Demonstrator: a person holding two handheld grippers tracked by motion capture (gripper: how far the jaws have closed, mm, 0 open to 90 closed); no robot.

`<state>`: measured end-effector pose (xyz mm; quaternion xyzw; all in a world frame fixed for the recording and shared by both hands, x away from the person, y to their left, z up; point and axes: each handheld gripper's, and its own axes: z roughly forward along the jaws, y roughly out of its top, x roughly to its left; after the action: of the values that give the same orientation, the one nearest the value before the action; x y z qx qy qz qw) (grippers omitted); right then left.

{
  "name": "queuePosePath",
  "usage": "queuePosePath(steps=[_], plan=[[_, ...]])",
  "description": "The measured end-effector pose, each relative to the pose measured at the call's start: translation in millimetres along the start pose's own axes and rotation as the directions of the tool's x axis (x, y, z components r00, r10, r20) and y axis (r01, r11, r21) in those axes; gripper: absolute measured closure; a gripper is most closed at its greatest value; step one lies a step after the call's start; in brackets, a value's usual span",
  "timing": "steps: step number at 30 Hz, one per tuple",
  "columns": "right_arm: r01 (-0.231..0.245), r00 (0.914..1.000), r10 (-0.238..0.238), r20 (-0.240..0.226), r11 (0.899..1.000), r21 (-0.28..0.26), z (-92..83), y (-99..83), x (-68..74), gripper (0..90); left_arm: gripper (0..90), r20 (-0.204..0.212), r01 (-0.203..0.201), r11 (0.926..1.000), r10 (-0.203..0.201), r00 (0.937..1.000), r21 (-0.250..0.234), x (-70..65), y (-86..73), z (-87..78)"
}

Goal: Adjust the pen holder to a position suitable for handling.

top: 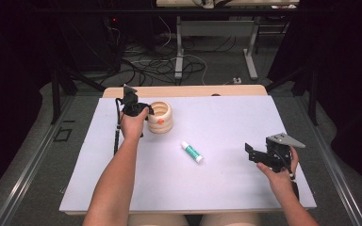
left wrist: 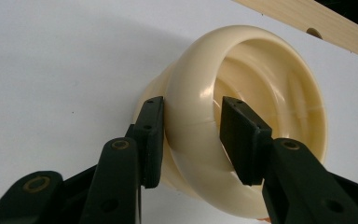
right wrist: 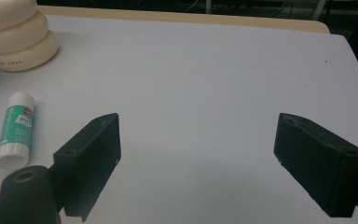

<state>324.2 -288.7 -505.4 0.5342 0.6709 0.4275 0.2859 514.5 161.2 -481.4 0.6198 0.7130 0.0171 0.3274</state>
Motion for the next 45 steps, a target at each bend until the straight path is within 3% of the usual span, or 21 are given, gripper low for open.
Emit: queuePosePath(steps=[7,17,25,35,41,45], plan=[[-0.001,1.0000,0.001,-0.002,1.000,-0.004,0.8,-0.2,0.3,14.0,67.1,0.017,0.011,0.9999,-0.011,0.9998,-0.007,-2.6,-0.6,-1.7],[0.004,1.0000,-0.004,0.001,1.000,-0.003,0.8,-0.2,-0.2,14.0,68.0,0.004,0.031,0.9995,-0.031,0.9995,0.000,-1.2,-0.3,-3.0],[0.000,1.0000,0.000,-0.002,1.000,-0.004,0.7,-0.1,0.4,14.0,68.0,0.003,0.024,0.9997,-0.024,0.9997,0.010,-2.8,-1.4,-8.2],[0.009,0.9999,-0.009,-0.005,1.000,-0.002,0.4,0.2,0.1,14.0,68.1,0.051,-0.044,0.9983,0.043,0.9978,0.037,-9.1,-5.6,-20.3],[0.008,1.0000,-0.008,-0.004,1.000,-0.001,0.5,0.2,0.2,14.0,68.0,0.078,-0.116,0.9907,0.111,0.9908,0.071,-15.7,-10.9,-28.4],[0.007,1.0000,-0.007,-0.001,1.000,0.004,-0.2,0.4,0.8,14.0,68.0,0.091,-0.170,0.9816,0.163,0.9825,0.086,-20.6,-15.9,-33.1]])
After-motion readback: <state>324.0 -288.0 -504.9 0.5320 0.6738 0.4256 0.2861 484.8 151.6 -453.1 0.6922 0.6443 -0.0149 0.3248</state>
